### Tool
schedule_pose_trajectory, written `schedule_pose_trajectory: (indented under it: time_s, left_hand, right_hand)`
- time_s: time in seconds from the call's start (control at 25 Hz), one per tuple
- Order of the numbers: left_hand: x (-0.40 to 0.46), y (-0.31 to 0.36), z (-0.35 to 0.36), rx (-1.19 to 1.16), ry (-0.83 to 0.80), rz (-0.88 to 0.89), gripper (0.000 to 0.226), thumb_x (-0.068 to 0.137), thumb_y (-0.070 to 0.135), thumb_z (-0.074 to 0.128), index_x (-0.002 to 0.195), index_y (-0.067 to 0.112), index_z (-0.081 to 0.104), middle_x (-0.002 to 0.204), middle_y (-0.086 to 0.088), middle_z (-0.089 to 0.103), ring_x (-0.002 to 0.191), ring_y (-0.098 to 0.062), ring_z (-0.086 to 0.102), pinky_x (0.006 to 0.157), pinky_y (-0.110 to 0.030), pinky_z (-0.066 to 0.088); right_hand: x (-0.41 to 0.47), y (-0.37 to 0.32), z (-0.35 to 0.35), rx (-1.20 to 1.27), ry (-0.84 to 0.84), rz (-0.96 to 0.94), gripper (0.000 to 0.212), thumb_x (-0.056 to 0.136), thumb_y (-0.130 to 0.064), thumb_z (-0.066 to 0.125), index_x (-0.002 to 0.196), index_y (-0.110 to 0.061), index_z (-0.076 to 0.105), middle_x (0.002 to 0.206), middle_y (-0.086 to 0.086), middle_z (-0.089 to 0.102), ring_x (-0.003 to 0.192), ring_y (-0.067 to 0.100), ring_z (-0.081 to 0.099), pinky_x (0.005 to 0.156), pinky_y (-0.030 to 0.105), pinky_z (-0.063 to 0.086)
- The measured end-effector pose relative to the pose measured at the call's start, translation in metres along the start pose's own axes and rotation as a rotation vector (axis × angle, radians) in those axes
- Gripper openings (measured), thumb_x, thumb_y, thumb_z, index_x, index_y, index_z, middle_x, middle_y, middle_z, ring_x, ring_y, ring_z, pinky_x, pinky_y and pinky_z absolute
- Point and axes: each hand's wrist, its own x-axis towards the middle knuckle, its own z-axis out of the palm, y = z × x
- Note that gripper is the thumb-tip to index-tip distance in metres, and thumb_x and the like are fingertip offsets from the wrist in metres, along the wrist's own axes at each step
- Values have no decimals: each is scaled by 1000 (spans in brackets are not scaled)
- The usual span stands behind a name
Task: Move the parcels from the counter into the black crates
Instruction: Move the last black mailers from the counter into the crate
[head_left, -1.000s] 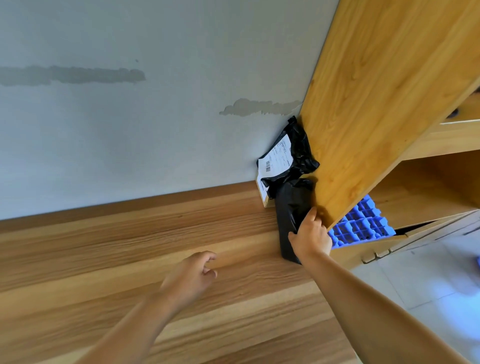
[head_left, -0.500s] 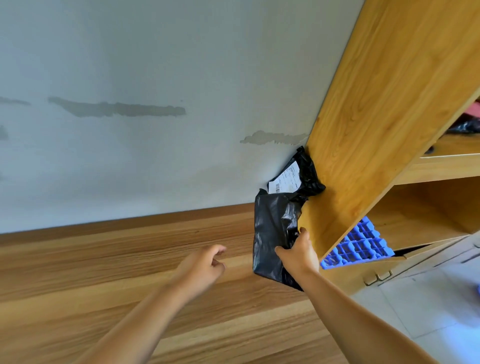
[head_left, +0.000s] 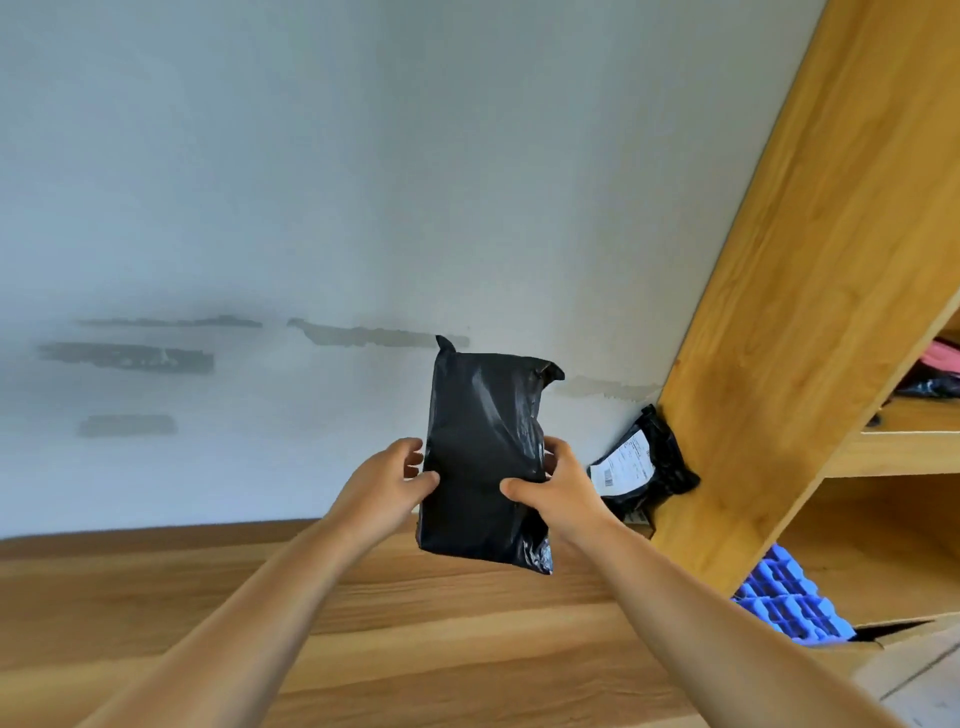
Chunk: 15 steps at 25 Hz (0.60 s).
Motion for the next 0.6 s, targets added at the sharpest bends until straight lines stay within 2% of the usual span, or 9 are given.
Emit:
schedule_pose_trajectory:
  time_s: [0.08,0.16,0.28,0.36,0.48,0.6]
  left_hand:
    - [-1,12,-20,-115,38,21,39,95,24,55,133,17,51,123,4,61,110,-13,57,90,-28,46]
    - [-5,24,-40,-187,97,44,35,95,22,54,129,18,54,116,6,62,104,-11,58,84,-25,45]
    - [-11,32,-65,-215,182,99,34,92,20,56,127,23,56,119,9,63,105,-11,61,86,-31,50]
    - [-13,33,-76,-205,217,123,36,91,17,55,126,25,56,118,11,64,102,-10,63,87,-36,53]
    - [-17,33,-83,-176,263,134,37,92,13,51,127,26,54,116,13,62,99,-9,63,78,-31,52]
    - [-20,34,-85,-160,299,139,35,96,14,48,129,24,54,115,10,61,98,-13,61,75,-28,50]
  right_hand:
    - [0,-23,7,34,-19,-49,50,79,-2,74,117,-15,44,104,-2,60,86,6,63,62,12,50]
    - [0,-44,15,109,-37,-102,49,77,2,74,117,-12,49,105,5,64,88,12,66,70,18,52]
    - [-2,-75,25,147,-54,-176,42,78,6,72,111,-13,54,103,7,67,87,16,68,71,23,54]
    - [-3,-90,29,97,-33,-224,34,78,5,70,103,-16,59,99,5,69,88,18,67,76,26,55]
    - [-6,-104,35,-35,8,-269,27,82,0,65,90,-25,62,92,0,69,83,16,65,75,26,53]
    - [-7,-106,39,-77,32,-279,19,88,-4,61,91,-23,64,92,-1,67,84,17,64,75,28,53]
